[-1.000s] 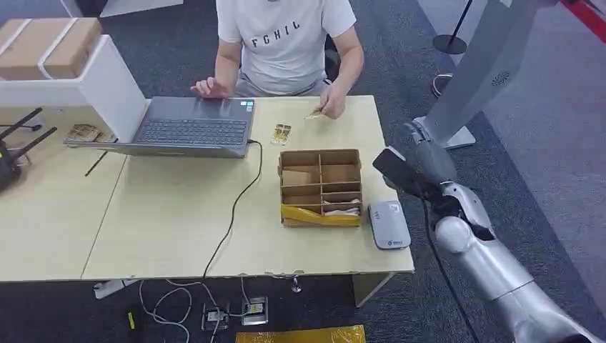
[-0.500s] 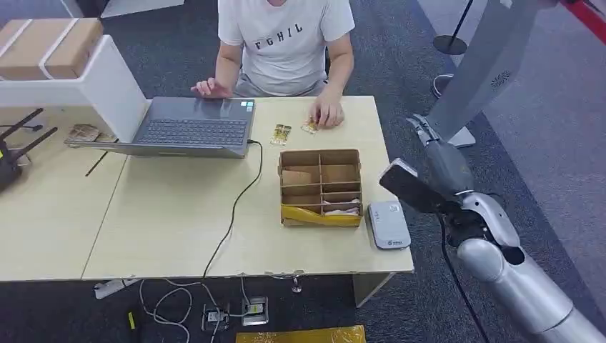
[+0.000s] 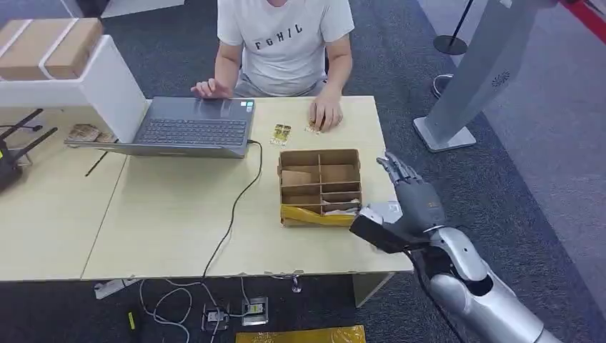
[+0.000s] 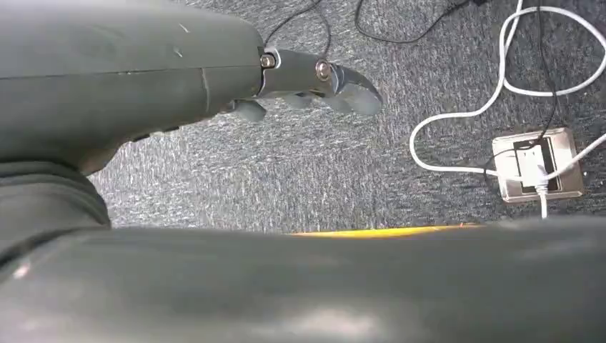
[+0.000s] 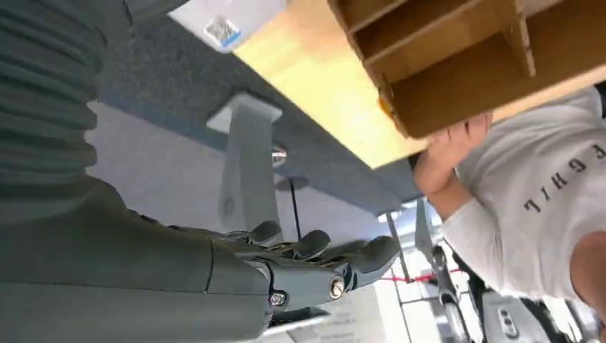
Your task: Pass the card to the sensor for recognition and then transmit it.
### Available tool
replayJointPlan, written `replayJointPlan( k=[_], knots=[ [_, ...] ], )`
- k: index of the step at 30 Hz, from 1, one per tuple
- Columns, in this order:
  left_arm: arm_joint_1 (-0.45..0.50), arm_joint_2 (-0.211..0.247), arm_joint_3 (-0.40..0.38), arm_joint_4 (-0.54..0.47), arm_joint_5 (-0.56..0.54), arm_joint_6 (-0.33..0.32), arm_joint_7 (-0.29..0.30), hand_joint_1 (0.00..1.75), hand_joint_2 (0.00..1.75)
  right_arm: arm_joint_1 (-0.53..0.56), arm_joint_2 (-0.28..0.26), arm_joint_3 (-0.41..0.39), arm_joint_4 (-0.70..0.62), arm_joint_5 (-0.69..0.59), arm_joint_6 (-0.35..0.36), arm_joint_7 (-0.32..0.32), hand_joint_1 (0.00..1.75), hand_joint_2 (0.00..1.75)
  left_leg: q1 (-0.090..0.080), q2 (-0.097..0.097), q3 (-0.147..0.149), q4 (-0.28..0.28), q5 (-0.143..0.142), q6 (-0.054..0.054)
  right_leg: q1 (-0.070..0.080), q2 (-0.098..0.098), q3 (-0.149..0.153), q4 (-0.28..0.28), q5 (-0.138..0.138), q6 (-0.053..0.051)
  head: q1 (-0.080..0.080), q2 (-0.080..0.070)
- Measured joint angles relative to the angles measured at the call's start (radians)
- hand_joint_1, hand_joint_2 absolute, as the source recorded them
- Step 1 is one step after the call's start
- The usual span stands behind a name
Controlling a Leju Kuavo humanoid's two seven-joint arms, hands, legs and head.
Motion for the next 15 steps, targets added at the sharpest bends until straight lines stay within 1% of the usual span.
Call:
replayJointPlan(
  k=[6, 10, 15],
  knots=[
    [0.0, 0.0, 0.0, 0.0, -0.003, 0.0, 0.008, 0.0, 0.0, 0.002, 0.021, 0.026, 0.025, -0.048, -0.006, 0.003, 0.0, 1.75, 0.0, 0.0, 0.0, 0.0, 0.0, 0.0, 0.0, 0.0, 0.0, 0.0, 0.0, 0.0, 0.0, 0.0],
    [-0.001, 0.0, 0.0, 0.0, -0.003, -0.002, 0.008, 0.0, 0.0, -0.005, 0.045, 0.038, 0.042, -0.039, -0.02, 0.005, 0.0, 1.75, 0.0, 0.0, 0.0, 0.0, 0.0, 0.0, 0.0, 0.0, 0.0, 0.0, 0.0, 0.0, 0.0, 0.0],
    [-0.001, 0.0, 0.0, 0.0, -0.003, -0.003, 0.008, 0.0, 0.0, -0.01, 0.061, 0.051, 0.058, -0.033, -0.022, 0.005, 0.0, 1.75, 0.0, 0.0, 0.0, 0.0, 0.0, 0.0, 0.0, 0.0, 0.0, 0.0, 0.0, 0.0, 0.0, 0.0]
  ],
)
